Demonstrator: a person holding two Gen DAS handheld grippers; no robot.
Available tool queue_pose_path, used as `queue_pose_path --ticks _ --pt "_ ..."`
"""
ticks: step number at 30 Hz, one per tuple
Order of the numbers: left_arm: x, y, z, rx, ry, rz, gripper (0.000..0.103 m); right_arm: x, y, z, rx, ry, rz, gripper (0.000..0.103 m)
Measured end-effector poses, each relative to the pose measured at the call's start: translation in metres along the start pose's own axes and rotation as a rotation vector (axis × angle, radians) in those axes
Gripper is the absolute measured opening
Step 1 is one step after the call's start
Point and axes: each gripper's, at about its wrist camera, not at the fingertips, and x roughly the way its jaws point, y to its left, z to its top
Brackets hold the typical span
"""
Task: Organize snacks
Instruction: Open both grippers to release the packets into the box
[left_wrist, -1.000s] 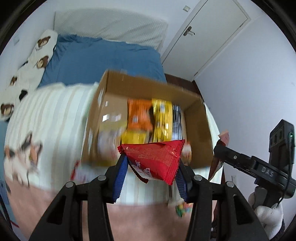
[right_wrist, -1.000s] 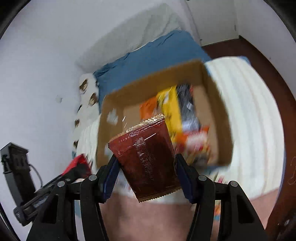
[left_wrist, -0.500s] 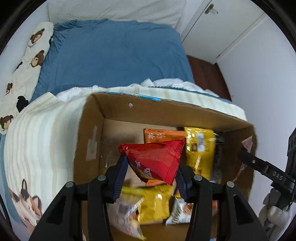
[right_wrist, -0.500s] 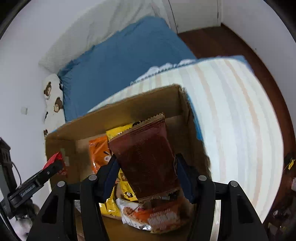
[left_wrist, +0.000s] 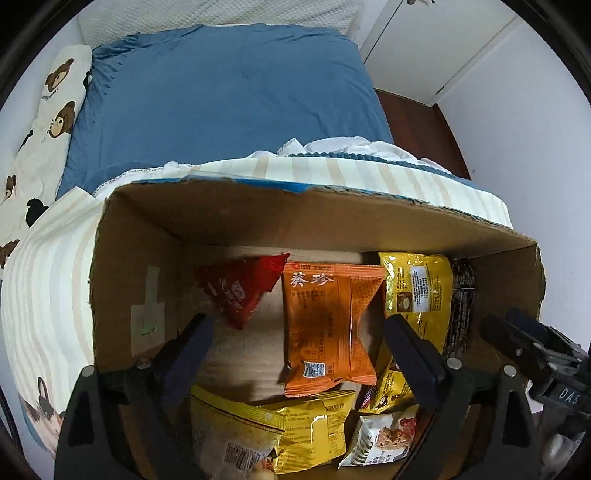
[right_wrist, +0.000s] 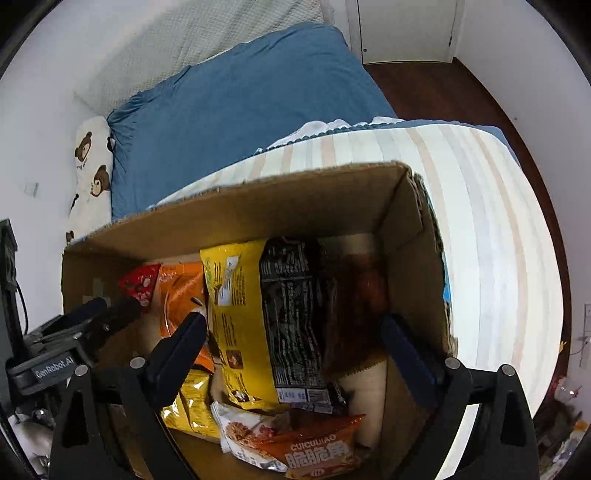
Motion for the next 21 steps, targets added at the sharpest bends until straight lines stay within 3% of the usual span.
queue_pose_path --ticks 9,14,21 --pt "-0.031 -0.004 -0.024 0.027 -0.089 0.075 0.095 -0.012 0.012 -0.022 -0.046 -0.030 -0.052 0.098" --pt "-0.059 -0.007 -0.051 0.025 -0.172 0.121 0.095 -0.029 0.024 -0.045 -0.106 -0.106 -0.113 0.098" --pt "-0.088 -0.015 -0.096 0.040 -0.272 0.167 0.095 -0.065 0.032 -0.085 -0.144 -0.217 -0.125 0.098"
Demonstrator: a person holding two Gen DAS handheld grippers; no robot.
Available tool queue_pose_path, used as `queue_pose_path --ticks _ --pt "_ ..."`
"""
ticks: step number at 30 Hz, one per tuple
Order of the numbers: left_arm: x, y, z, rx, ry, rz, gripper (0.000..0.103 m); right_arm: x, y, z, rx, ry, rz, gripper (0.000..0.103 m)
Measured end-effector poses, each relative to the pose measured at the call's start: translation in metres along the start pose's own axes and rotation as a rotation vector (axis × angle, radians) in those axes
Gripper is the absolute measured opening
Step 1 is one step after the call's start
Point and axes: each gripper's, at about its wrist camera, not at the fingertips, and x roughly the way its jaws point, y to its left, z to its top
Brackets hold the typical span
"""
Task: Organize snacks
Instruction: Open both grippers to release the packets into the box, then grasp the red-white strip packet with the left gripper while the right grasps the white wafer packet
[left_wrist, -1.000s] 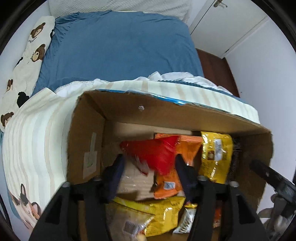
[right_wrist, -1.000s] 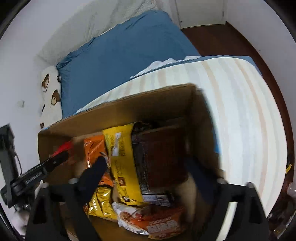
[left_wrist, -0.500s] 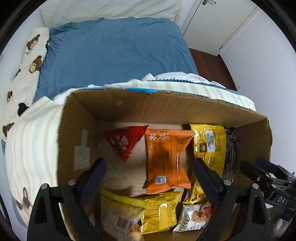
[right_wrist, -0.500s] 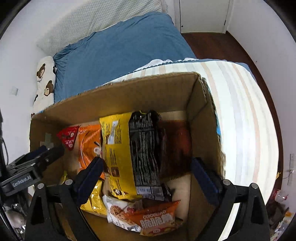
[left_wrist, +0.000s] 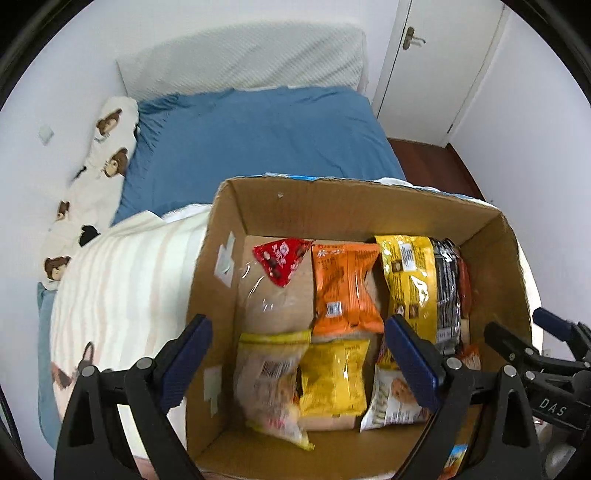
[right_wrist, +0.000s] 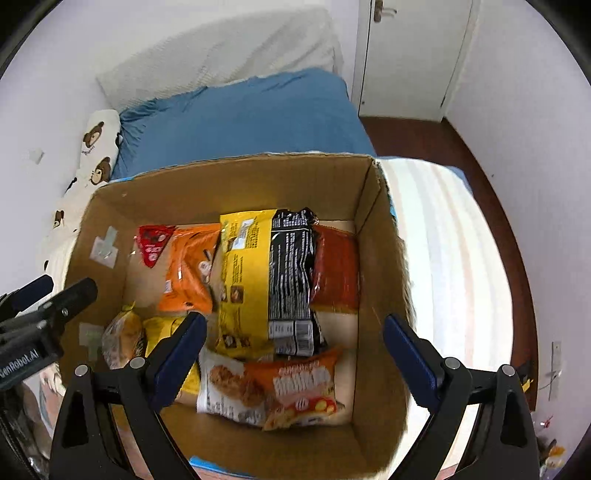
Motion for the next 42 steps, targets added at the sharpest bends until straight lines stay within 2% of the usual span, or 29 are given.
queue_pose_path --ticks 13,26,31,35,36,37,42 --pt "-0.076 0.002 -0.052 -0.016 -0.144 0.018 0.095 -0.084 0.003 -0.056 -0.010 -0.142 0.015 0.098" --pt "-0.135 0.002 -0.087 -0.009 -0.242 0.021 0.095 -0.143 0.010 -0.101 -0.016 -0.203 0.068 0.098" --pt "-0.140 -0.001 -0.095 -0.004 -0.246 0.015 0.095 -0.152 0.009 -0.115 -0.008 -0.200 0.084 0.098" --pt "-0.138 -0.001 -0.103 -0.012 -0.227 -0.010 0.095 -0.152 -0.002 -0.123 0.024 -0.168 0.133 0.100" --pt "-0.137 -0.002 -0.107 -0.013 -0.220 -0.021 0.096 -0.149 -0.007 -0.125 0.039 -0.156 0.143 0.101" --pt "-0.133 -0.002 -0.110 -0.010 -0.203 -0.035 0.102 -0.145 -0.011 -0.126 0.048 -0.146 0.148 0.101" --pt "-0.102 0.003 -0.133 -0.038 -0.119 -0.055 0.103 -0.096 -0.045 -0.135 0.138 -0.022 0.168 0.101"
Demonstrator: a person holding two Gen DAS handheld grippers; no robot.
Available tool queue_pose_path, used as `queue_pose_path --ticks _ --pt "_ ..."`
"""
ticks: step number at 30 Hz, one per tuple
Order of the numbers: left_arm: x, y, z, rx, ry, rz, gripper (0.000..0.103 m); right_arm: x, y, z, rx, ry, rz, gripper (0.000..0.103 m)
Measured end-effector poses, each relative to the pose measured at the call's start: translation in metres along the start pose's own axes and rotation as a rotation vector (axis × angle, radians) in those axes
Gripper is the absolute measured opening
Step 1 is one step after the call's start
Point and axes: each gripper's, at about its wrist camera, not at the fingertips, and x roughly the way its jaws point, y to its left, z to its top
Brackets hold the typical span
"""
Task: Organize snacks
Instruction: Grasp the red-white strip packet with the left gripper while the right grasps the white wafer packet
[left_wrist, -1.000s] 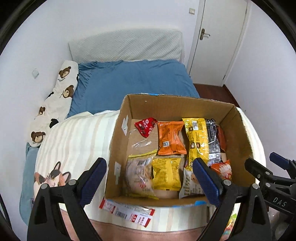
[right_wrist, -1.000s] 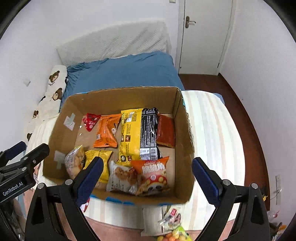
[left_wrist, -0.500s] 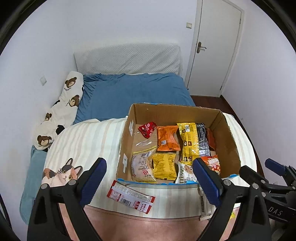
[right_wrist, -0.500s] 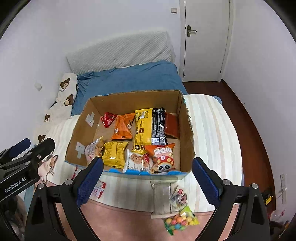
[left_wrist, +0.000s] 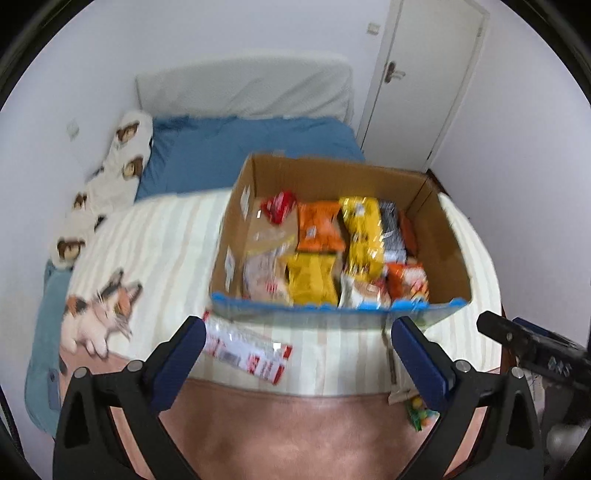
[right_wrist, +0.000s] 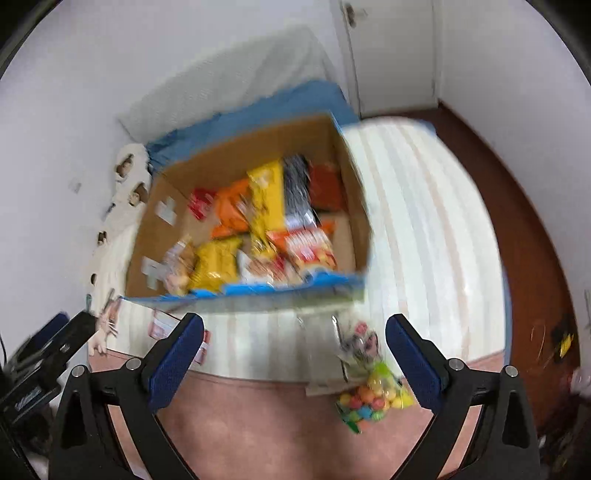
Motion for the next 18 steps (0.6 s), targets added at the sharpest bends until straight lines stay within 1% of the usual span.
queue_pose_path --ticks 4,7,8,9,10,12,14,17,18 --pt "0.030 0.021 -0.025 -0.074 0.074 0.041 0.103 0.061 -0.013 -0.015 0.016 0.125 0.032 0.101" --pt "0.056 0.048 -0.046 -0.167 0.159 0.072 0.103 0.099 -0.011 -0.031 0.003 0.195 0.043 0.100" --pt "0.065 0.060 -0.054 -0.210 0.194 0.083 0.103 0.110 -0.010 -0.035 -0.001 0.214 0.043 0.099" --pt "0.070 0.067 -0.060 -0.241 0.218 0.086 0.103 0.118 -0.009 -0.039 -0.003 0.228 0.040 0.096" --pt "0.078 0.077 -0.066 -0.293 0.248 0.077 0.103 0.128 -0.009 -0.043 -0.004 0.243 0.025 0.096" --pt "0.090 0.091 -0.073 -0.388 0.289 0.046 0.103 0.143 -0.010 -0.046 -0.017 0.253 -0.026 0.096" --pt "0.105 0.101 -0.077 -0.494 0.323 0.017 0.103 0.147 -0.009 -0.045 -0.037 0.232 -0.063 0.096" --pt "0.132 0.101 -0.075 -0.610 0.379 -0.029 0.103 0.152 -0.003 -0.040 -0.076 0.209 -0.127 0.096" --pt "0.140 0.100 -0.073 -0.632 0.392 -0.037 0.103 0.153 -0.002 -0.039 -0.082 0.201 -0.153 0.096"
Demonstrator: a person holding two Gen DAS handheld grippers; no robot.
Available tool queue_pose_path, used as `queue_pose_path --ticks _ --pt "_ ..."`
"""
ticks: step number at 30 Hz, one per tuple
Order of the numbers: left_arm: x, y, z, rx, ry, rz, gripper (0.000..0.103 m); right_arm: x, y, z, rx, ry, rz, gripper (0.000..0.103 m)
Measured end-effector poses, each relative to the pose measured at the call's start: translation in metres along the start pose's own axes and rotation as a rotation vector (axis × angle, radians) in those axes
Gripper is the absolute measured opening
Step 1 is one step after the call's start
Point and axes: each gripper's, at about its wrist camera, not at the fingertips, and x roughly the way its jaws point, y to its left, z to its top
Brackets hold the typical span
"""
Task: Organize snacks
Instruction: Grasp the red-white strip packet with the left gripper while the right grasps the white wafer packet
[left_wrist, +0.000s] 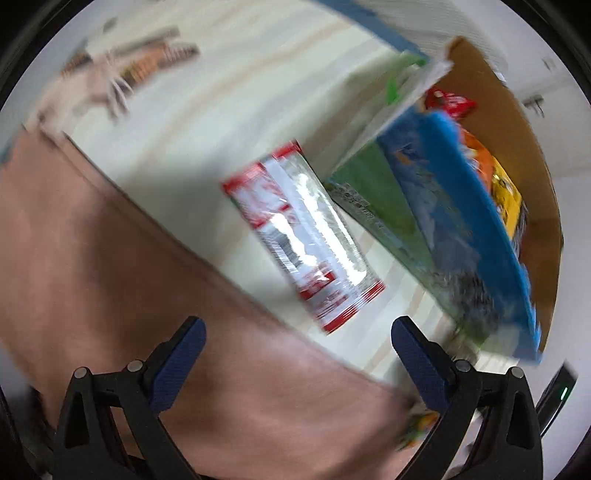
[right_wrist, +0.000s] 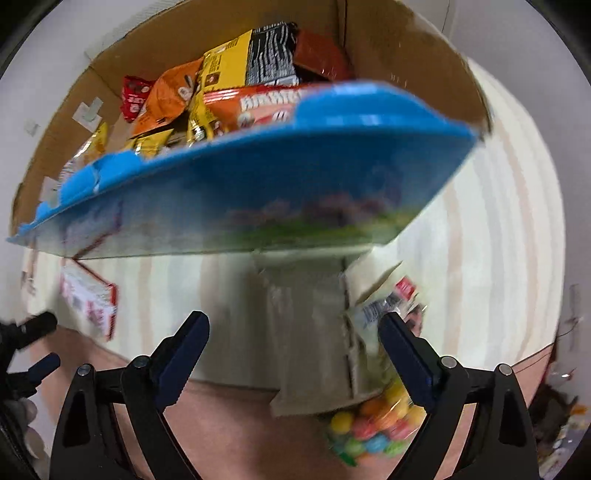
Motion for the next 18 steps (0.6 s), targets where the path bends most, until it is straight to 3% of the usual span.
queue_pose_path --ticks 3,9,13,18 --pt "0.021 -0.014 0.009 -0.055 -0.001 0.030 0.103 0.002 -0.001 0.002 0.013 -0.003 -0.027 0.096" --pt "0.046 -0.026 0.010 -0.051 -0.078 0.219 0.103 0.003 -0.015 0.000 0.034 0.021 -0.036 0.096" --pt "0.040 -0.010 -0.002 0.033 -0.092 0.275 0.103 0.005 -0.029 -0.005 0.074 0.057 0.003 0.096" --pt "0.027 0.038 -0.020 0.047 -0.026 0.308 0.103 0.010 -0.037 -0.005 0.086 0.074 0.028 0.098"
